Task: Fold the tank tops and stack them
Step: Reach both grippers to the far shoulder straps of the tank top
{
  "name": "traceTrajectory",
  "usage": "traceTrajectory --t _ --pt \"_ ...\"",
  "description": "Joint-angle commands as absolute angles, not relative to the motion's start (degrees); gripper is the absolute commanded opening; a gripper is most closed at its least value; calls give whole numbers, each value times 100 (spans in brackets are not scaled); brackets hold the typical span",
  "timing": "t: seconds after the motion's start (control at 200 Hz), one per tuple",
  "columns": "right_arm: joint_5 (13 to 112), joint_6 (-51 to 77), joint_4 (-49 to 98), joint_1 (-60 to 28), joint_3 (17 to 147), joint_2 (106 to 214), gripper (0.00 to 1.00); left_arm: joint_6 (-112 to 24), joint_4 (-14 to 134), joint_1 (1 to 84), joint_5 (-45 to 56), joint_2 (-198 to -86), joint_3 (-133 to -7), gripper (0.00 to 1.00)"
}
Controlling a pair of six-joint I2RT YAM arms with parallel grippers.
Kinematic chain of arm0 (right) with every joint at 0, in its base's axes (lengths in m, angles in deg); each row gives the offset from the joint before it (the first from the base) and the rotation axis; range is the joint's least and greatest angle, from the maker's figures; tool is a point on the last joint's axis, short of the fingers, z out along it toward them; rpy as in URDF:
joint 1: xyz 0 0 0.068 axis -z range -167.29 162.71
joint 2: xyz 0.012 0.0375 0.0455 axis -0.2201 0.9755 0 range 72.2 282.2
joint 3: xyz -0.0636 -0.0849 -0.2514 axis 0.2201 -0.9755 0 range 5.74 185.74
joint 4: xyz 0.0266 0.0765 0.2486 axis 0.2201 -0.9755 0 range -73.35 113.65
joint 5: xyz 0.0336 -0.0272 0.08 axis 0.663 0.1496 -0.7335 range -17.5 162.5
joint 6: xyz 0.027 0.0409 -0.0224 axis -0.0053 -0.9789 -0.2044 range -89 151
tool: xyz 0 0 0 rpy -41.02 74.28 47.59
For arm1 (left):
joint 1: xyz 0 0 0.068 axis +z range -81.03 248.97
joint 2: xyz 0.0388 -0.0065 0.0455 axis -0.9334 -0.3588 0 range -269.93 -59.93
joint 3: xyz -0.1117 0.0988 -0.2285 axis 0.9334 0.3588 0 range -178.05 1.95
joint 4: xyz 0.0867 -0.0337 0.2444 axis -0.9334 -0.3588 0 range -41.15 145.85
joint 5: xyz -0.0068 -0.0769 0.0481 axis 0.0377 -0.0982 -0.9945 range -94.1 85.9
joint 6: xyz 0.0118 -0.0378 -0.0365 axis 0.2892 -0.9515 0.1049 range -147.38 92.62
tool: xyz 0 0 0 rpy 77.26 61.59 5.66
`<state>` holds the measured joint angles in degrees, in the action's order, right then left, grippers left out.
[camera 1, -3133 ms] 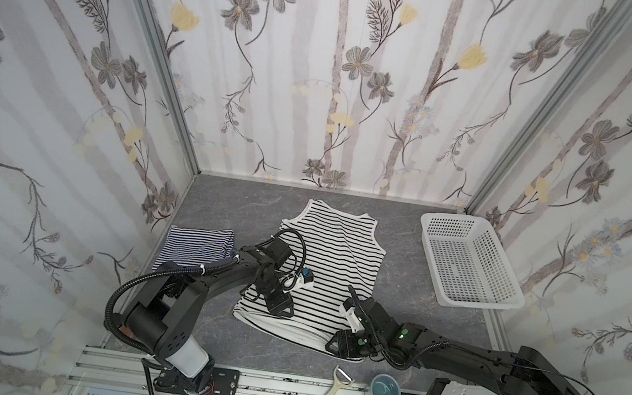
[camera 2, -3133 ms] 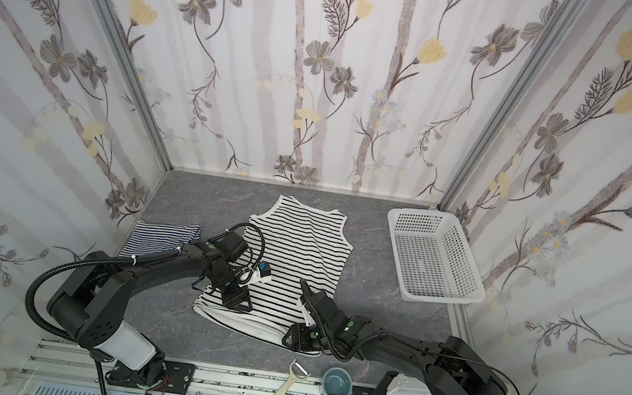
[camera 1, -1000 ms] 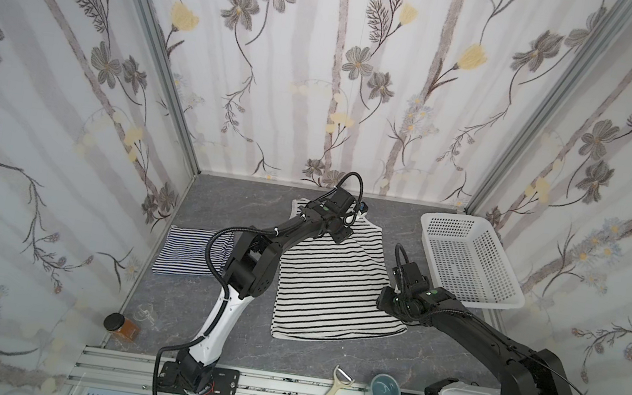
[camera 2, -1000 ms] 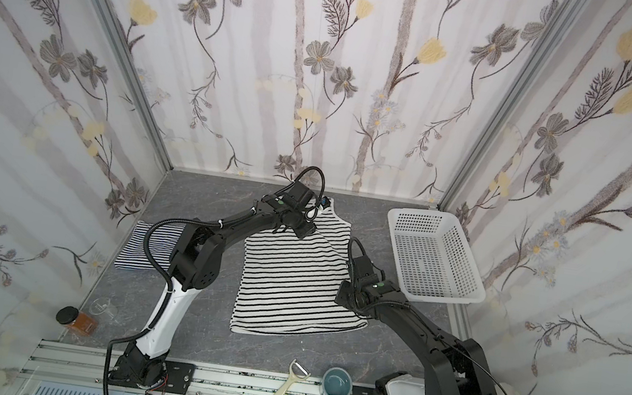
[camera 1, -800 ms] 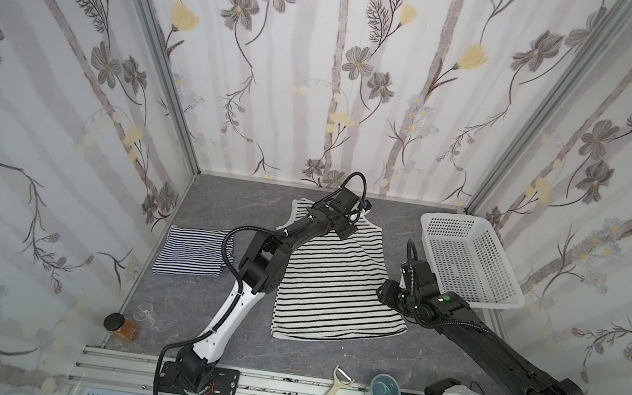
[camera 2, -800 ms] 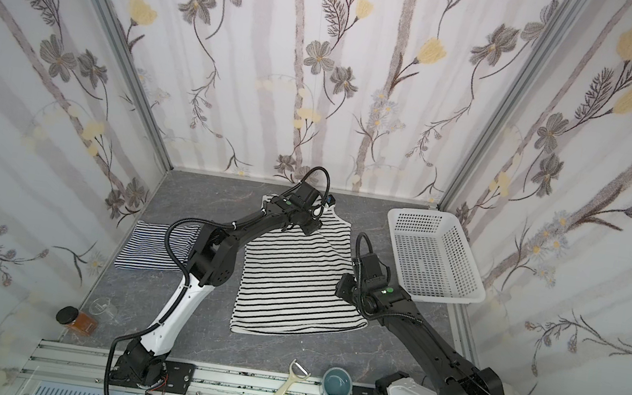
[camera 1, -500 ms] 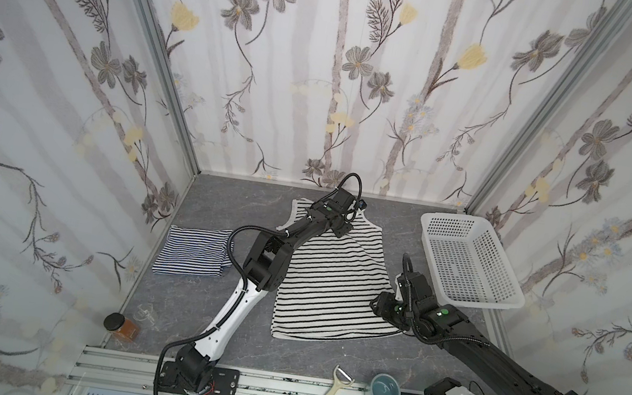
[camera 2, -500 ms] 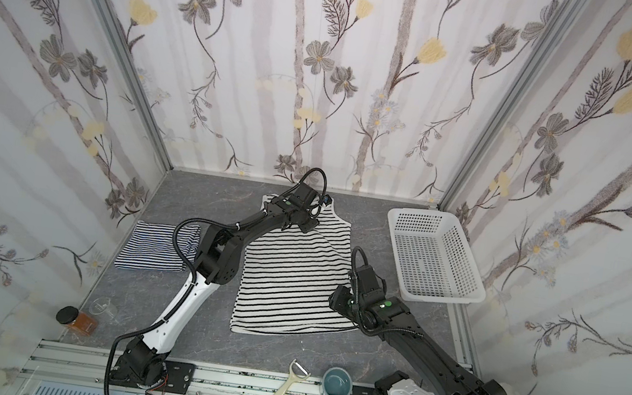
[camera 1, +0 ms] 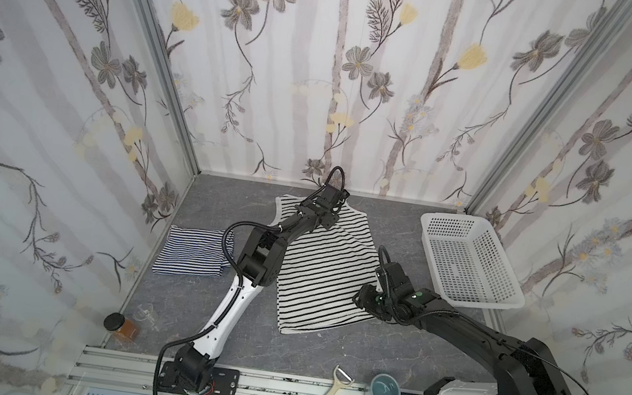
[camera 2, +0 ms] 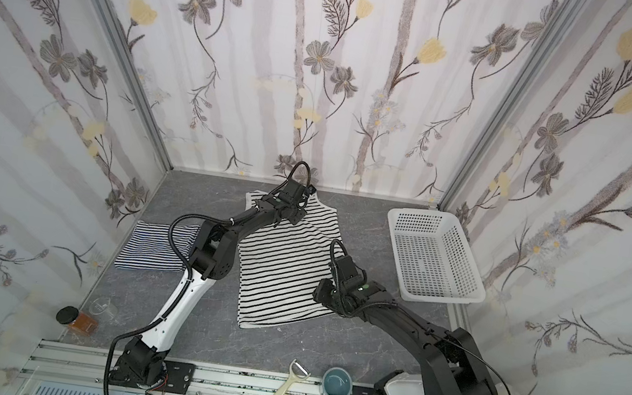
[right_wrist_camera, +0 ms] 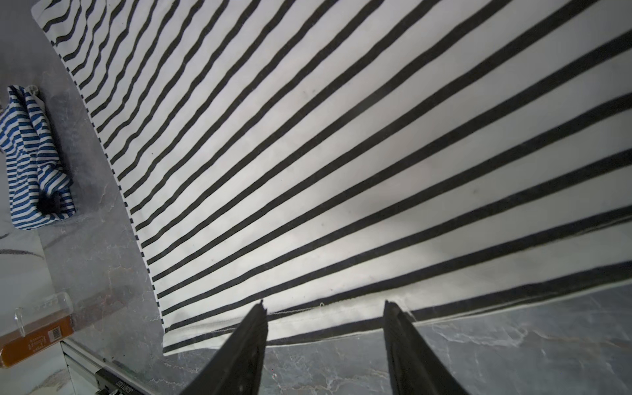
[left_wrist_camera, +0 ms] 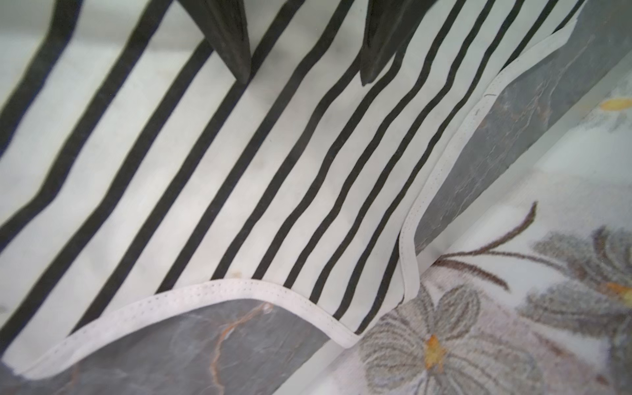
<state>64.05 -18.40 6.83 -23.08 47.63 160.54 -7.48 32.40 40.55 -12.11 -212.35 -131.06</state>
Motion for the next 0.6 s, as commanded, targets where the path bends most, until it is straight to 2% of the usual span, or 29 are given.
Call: traceTrajectory --t 0.0,0.335,0.595 --pt "6533 -1856 1045 -2316 5105 16408 56 -1214 2631 4215 -1379 -21063 -12791 54" --pt "6437 -1604 1011 -2308 6313 17840 56 -2050 2474 4497 -1168 -20443 -12014 54" --pt "6603 -1409 835 -2263 6043 18023 56 -1987 2441 4566 -1112 -19967 -11903 54"
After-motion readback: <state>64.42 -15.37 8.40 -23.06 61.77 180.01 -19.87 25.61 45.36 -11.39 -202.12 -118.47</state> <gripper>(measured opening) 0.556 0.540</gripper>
